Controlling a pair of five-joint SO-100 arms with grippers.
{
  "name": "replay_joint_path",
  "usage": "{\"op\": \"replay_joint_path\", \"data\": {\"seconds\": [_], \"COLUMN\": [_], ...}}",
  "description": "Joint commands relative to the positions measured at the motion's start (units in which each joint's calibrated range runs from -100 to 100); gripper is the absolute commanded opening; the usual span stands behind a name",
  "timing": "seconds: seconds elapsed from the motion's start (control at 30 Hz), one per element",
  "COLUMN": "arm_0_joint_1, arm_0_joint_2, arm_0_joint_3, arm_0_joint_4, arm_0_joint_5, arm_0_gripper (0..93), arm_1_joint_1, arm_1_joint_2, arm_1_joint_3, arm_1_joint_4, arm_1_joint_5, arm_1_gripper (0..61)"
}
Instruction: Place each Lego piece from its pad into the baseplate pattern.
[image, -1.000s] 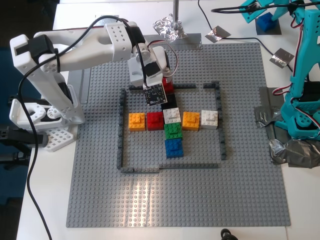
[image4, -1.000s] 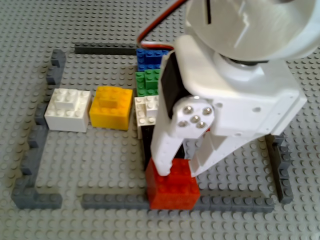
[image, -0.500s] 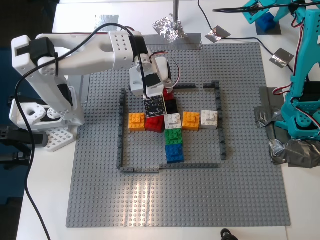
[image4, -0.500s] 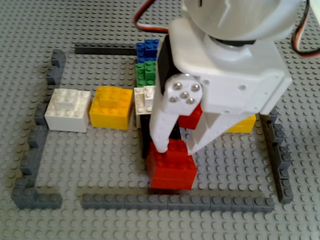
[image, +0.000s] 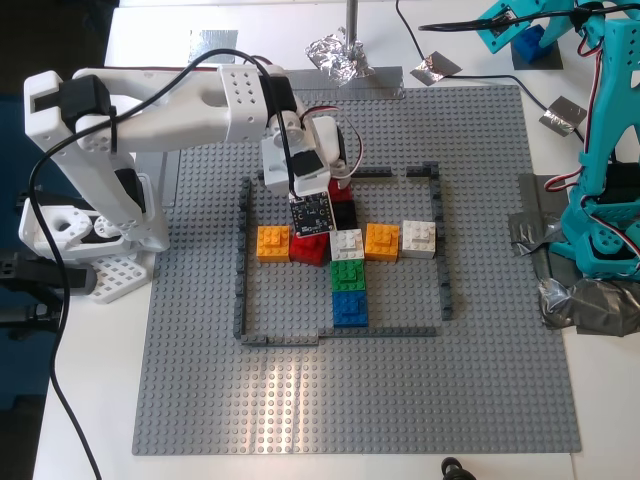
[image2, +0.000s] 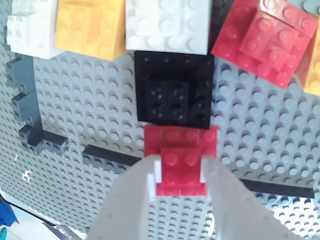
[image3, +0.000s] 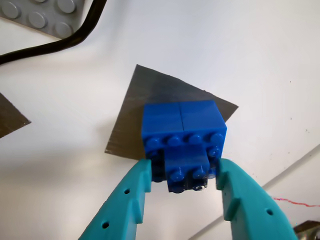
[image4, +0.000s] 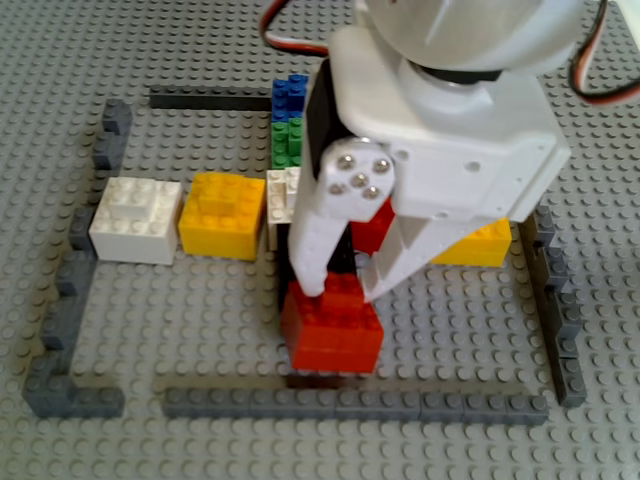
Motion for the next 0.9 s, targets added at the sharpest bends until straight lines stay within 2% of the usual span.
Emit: {"op": "replay_joint_path", "data": {"seconds": [0.0, 0.07, 0.17, 0.33, 0.7, 0.87], "arm_0_joint_1": [-0.13, -0.13, 0.01, 0.45, -0.06, -0.93], "arm_0_joint_2": [-0.56, -0.47, 0.82, 2.70, 2.45, -1.59], "arm_0_joint_3": [-1.92, -1.92, -2.28, -4.90, -5.08, -3.82], "arm_0_joint_4": [0.31, 0.31, 0.31, 0.31, 0.31, 1.78], "arm_0_joint_5": [0.94, 0.94, 0.99, 0.99, 0.99, 0.99], "arm_0_gripper": [10.1, 12.6, 11.2, 3.6, 0.4, 0.4], "arm_1_joint_1": [-1.21, -1.58, -1.65, -1.65, -0.71, -1.00], "arm_1_joint_2": [-2.61, -2.35, -2.09, -1.49, 0.40, 1.17], "arm_1_joint_3": [-0.51, -0.51, -0.87, -1.50, -1.68, -2.31], "arm_1_joint_4": [-0.79, -0.79, -0.79, -0.87, -3.72, -3.39], "arm_1_joint_5": [-0.63, -0.87, -1.07, -0.97, -0.19, -0.24], "arm_1_gripper": [11.4, 14.3, 15.6, 15.7, 15.4, 15.3]}}
